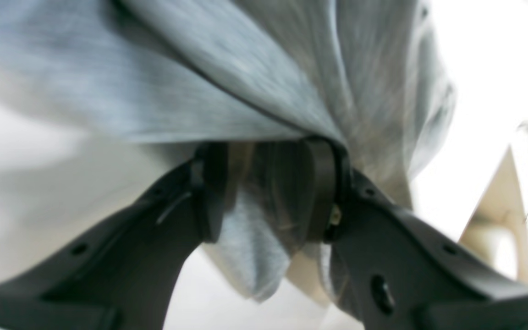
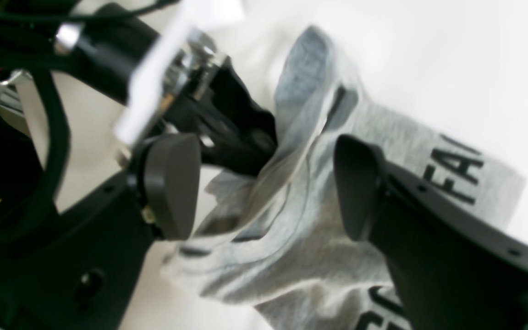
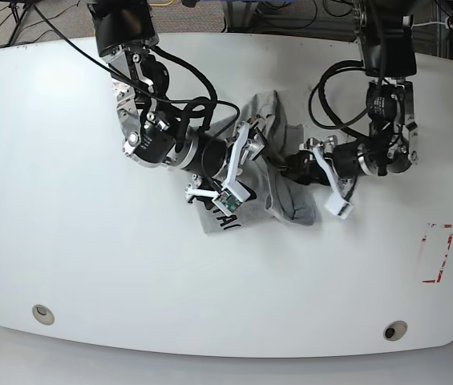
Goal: Layout the t-shirt on the table in an organized manner, then fold the t-shirt properly
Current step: 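Release the left gripper and lift it away from the bundle, then grasp the bundle's edge with the left gripper beside the right gripper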
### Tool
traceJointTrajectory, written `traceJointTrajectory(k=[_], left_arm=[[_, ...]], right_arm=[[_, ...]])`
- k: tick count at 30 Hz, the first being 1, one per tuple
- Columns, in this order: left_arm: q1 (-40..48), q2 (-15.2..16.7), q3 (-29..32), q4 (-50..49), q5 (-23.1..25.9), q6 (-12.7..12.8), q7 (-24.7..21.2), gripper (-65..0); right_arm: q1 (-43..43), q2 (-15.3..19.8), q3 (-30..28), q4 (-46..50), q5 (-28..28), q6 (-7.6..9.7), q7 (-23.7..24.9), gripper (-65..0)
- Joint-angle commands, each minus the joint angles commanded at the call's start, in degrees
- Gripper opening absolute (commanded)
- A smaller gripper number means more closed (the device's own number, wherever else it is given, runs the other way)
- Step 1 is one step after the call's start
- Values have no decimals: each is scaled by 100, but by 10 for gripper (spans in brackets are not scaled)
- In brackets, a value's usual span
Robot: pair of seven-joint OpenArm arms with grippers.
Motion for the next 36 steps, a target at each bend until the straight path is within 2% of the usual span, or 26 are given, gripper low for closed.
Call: traceJointTrajectory(k=[4,5,9,17,22,28,31,36], left_arm=[[9,-422,-79,0,-510,-110,18,-408],[26,-668,-114,0,-712,-110,18,-408],[185,-1292,-360,0,-1099,-110,18,-408],[607,-2409,-1670,-26,-1134,-110,18,-408],[870,-2884,-1846,-9,-1099,-110,18,-408],[1196,-2892,-1820,35,-1108,-110,18,-408],[1266,-2549,-1697,308,-1108,-110,18,-408],[1284,-1934,-949,1002,-1090,-110,18,-408]], right_arm=[[18,0,0,-141,0,0,176,-222],[18,9,0,-202,0,0,220,-222],[35,97,0,-334,0,0,255,-222],[308,70,-26,-853,0,-18,686,-222],[615,62,-26,-1451,0,-18,932,-222],[1108,149,-9,-2101,-26,-26,993,-222],[1266,360,-9,-2233,-220,-26,1002,-222],[1389,615,9,-2268,-668,0,1011,-222]])
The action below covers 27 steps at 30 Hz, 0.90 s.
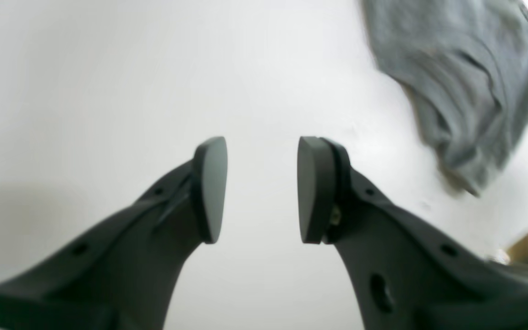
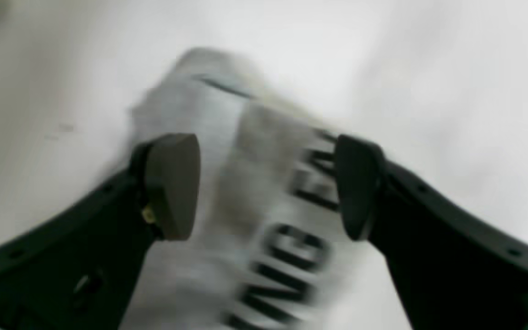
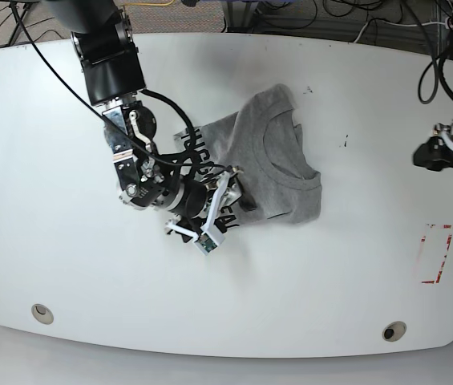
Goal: Layout the t-shirt on the table in an organized manner, then fold the t-shirt properly
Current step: 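Grasp the bundle's edge with the left gripper beside the right gripper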
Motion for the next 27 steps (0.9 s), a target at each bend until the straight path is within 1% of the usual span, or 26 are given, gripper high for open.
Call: traceJointTrajectory(k=[1,4,5,6,7,8,9,11,12,13,14,15,16,20,22,23,24,25,27], left_arm=[[-18,158,264,141,53,0,0,-410],[-53,527,738,448,308,0,-18,-411],[-105,782,923,642,527,0,-26,-413],[-123,879,993,712,607,22,-26,-413],[-158,1108,1134,818,791,163,-26,-413],[-185,1363,1292,923,1037,286,-26,-413],[-202,1495,1389,967,1196,330,-26,-413],[-220,1802,1697,1020,1644,365,-26,-413],[-220,1855,1758,1020,1732,356,-26,-413],[-229,1978,1969,1020,2031,356,-26,-413],[-229,2066,2101,1020,2233,356,-26,-413],[-229,2119,2189,1020,2374,347,-26,-413],[-229,2171,2286,1029,2523,347,-26,-413],[-202,2330,2585,1029,2954,347,-26,-413],[-202,2347,2664,1011,3051,347,-26,-413],[-193,2347,2708,993,3121,347,-26,-413],[-193,2347,2708,985,3138,347,-26,-413],[-193,2338,2725,985,3191,347,-26,-413],[-193,2330,2725,985,3262,347,-26,-413]], right_arm=[[26,35,0,0,-105,0,0,-222],[62,70,0,-18,-316,0,9,-238],[62,88,0,-18,-422,0,44,-263],[62,97,0,-18,-457,0,70,-276],[62,114,0,-18,-527,0,123,-303],[53,105,0,-18,-624,0,229,-350],[44,114,0,-18,-677,0,299,-380],[35,105,0,-149,-870,9,510,-477],[35,97,0,-193,-905,9,554,-491],[44,79,-9,-334,-1011,9,677,-544],[53,70,-9,-440,-1064,9,756,-566],[62,62,-9,-545,-1090,9,844,-579],[62,62,-9,-677,-1099,9,949,-577],[114,62,-18,-1222,-1134,9,1495,-552],[114,62,-18,-1477,-1143,9,1749,-550],[114,62,-18,-1697,-1143,9,1960,-552],[114,62,-18,-1776,-1143,9,2040,-552],[114,62,-18,-1978,-1143,9,2268,-552],[105,88,-18,-2207,-1143,9,2514,-553]])
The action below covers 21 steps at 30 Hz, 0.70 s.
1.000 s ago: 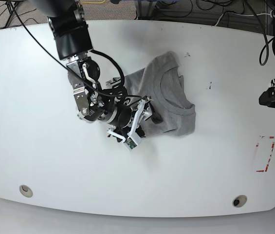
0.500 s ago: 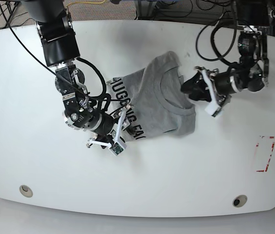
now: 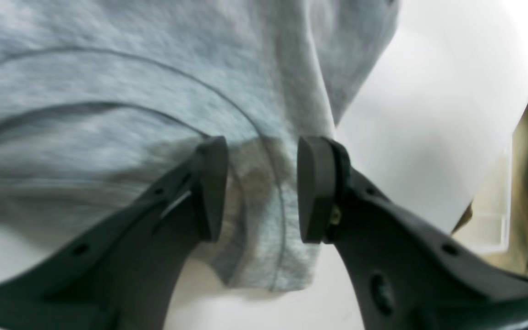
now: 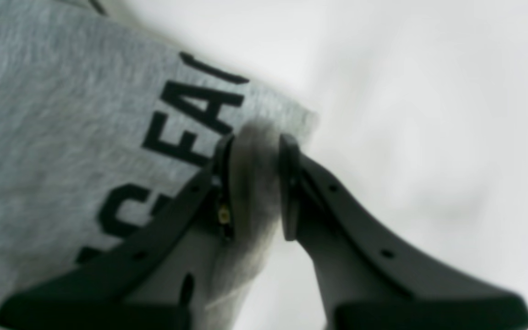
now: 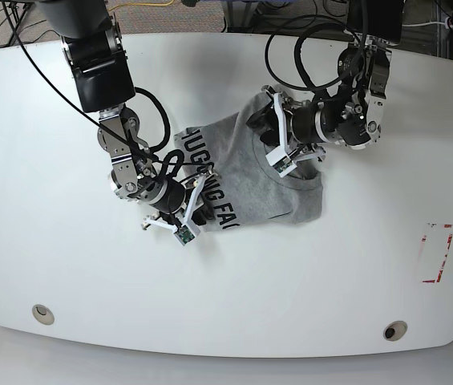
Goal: Layout the t-shirt on the table in an organized manner, then fold the t-shirt properly
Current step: 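Grasp the bundle's edge with the left gripper beside the right gripper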
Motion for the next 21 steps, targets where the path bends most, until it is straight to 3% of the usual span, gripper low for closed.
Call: traceJointTrajectory(k=[7,11,14,21], left_arm=[[-70,-264,9,-308,281,-9,-44,-413],[-413,-413,97,-1002,457,-79,-378,-413],[-668,-615,343,-1609,545,-334,-730,-413],[-1407,-712,668,-2734,835,-347,-1196,-413]], right_arm=[[-290,211,9,-334,44,0,387,-555],[-642,325,18,-193,53,0,431,-555],[-1037,440,97,97,53,0,413,-555],[-2110,422,809,1134,35,0,149,-555]])
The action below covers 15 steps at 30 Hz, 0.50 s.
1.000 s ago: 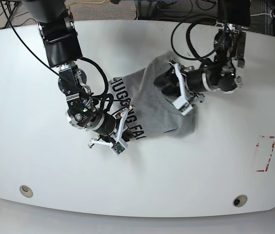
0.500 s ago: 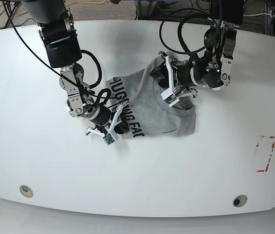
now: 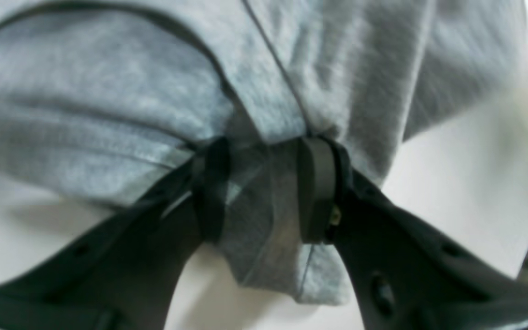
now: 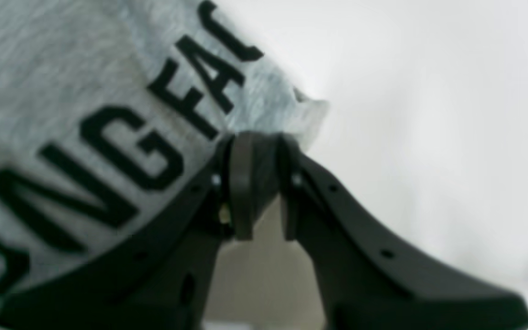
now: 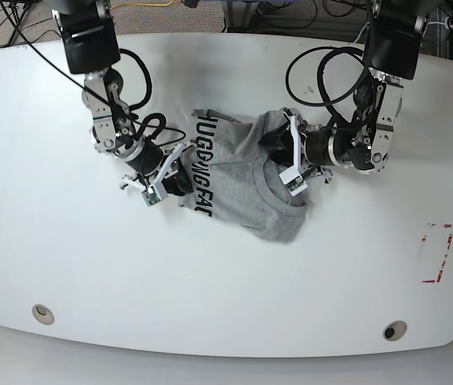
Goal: Layout the t-shirt on the table in an organized manner, then fold the t-shirt properly
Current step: 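Grasp the bundle's edge with the left gripper beside the right gripper, then rotate and flatten the folded shirt with both grippers, lettering side up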
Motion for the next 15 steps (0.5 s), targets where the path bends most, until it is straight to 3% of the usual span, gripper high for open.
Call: traceJointTrajectory(k=[6,15], left_arm=[[-545,-79,18,-132,97,0,-26,-413],[-1037,-826,18,993,35,0,501,-413]], right_arm=[[-510,0,18,774,9,-35,-255,-555],[-554,35,26,1899,-26,-35,-1046,-555]])
